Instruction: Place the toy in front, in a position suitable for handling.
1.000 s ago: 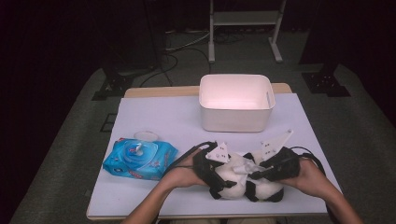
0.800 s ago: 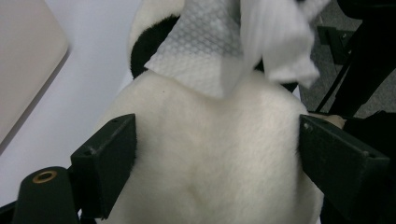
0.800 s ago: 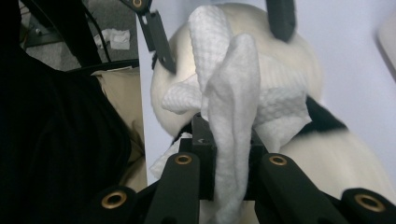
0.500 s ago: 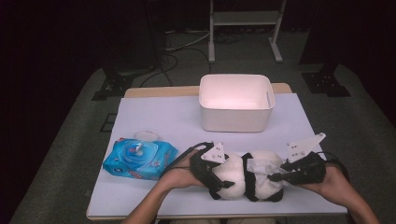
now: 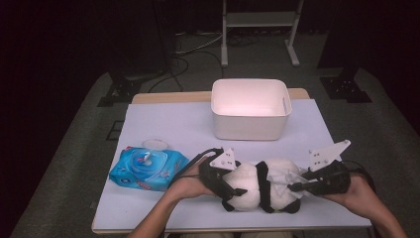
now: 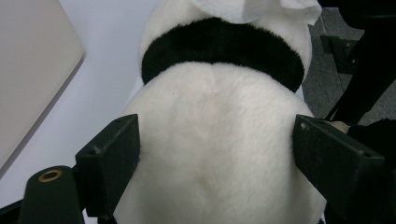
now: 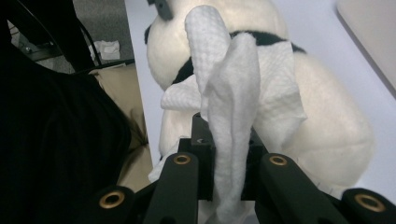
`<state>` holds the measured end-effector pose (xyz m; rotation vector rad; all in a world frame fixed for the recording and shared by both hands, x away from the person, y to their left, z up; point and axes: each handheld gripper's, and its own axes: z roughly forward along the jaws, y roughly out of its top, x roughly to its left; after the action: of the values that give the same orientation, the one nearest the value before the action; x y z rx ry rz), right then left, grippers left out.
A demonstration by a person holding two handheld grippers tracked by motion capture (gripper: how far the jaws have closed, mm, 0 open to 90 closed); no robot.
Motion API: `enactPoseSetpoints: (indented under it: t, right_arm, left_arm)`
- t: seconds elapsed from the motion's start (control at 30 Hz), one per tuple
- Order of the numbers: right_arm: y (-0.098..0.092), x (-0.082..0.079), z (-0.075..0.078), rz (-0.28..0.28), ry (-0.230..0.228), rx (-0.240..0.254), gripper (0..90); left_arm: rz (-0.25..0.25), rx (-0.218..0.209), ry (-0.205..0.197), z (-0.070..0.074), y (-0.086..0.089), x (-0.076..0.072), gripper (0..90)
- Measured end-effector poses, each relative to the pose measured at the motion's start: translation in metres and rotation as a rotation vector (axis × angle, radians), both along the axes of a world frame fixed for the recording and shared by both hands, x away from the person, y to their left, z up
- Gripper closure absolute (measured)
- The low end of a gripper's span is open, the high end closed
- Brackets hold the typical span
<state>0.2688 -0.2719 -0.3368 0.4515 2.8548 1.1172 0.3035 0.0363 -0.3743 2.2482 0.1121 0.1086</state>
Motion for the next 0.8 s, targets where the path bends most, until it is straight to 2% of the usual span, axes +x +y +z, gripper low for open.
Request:
enactPoseSetpoints:
  t: [0.1, 0.23, 0.3, 0.47, 0.57, 0.7, 0.73, 0.8]
  right_arm:
    - [0.007, 0.005, 0.003, 0.008, 0.001, 0.014, 78.7]
    - [0.017, 0.007, 0.008, 0.026, -0.002, 0.011, 70.9]
    - [0.02, 0.009, 0.011, 0.033, -0.002, 0.007, 63.6]
    - [0.023, 0.01, 0.017, 0.034, -0.02, 0.013, 60.8]
    - [0.032, 0.012, 0.017, 0.042, -0.037, -0.003, 62.8]
    - [0.048, 0.016, 0.01, 0.063, -0.04, -0.042, 64.0]
    - [0.058, 0.017, 0.004, 0.079, -0.029, -0.063, 64.0]
    - [0.062, 0.018, 0.001, 0.092, -0.031, -0.073, 63.9]
  left_arm:
    - [-0.006, -0.001, -0.001, 0.0, 0.0, 0.0, 15.8]
    - [-0.012, 0.004, -0.007, 0.001, -0.001, -0.002, 15.8]
    - [-0.011, -0.001, -0.004, 0.0, 0.0, -0.002, 15.8]
    - [-0.013, -0.002, -0.003, 0.0, -0.001, -0.002, 15.8]
    - [-0.026, 0.001, -0.007, 0.0, -0.002, -0.003, 18.3]
    - [-0.026, 0.0, -0.009, 0.0, -0.001, -0.004, 18.8]
    - [-0.026, 0.001, -0.009, 0.0, -0.002, -0.004, 18.8]
    - [-0.028, 0.006, -0.009, 0.0, -0.002, -0.004, 18.8]
